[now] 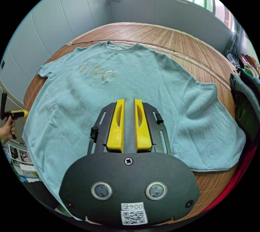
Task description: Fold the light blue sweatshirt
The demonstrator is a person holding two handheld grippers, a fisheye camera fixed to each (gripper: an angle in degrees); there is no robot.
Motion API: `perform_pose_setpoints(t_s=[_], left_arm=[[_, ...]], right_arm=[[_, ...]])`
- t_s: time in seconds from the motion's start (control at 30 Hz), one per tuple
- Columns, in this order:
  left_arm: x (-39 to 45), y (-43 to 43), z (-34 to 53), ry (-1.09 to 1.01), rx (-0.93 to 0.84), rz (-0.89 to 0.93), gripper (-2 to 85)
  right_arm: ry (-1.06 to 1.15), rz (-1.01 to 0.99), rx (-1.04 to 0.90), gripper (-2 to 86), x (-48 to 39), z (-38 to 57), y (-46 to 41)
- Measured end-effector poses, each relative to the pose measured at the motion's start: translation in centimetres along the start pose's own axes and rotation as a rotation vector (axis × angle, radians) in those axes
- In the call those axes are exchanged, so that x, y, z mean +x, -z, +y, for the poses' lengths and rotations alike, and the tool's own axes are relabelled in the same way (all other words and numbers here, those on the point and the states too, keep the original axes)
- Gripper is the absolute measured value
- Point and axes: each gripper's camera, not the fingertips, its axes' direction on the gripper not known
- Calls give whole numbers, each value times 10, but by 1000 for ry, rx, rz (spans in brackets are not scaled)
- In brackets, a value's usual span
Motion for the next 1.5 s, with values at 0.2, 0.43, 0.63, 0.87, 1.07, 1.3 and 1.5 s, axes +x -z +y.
perform_pose_setpoints(t_s=[0.2, 0.43, 0.63, 0.87, 1.07, 1.3, 1.5], left_arm=[[-59, -11, -107, 286, 111, 299, 104], [-115, -41, -129, 501, 80, 473, 102], [-109, -51, -130, 438, 80, 485, 82], [-85, -47, -147, 256, 76, 250, 33], [-79, -55, -144, 243, 79, 252, 24], [-55, -45, -128, 206, 95, 221, 22], [-5, -39, -93, 109, 114, 182, 11]], right_arm=[[3, 1, 1, 67, -2, 3, 4], [-5, -8, 1, 66, 0, 6, 10], [-12, -17, 0, 66, 3, 7, 17], [-12, -18, -1, 65, 4, 6, 27], [-4, 5, -12, 64, 2, 0, 37], [-33, -37, -14, 55, 16, -8, 49], [-172, -222, -9, 10, 62, -15, 57]])
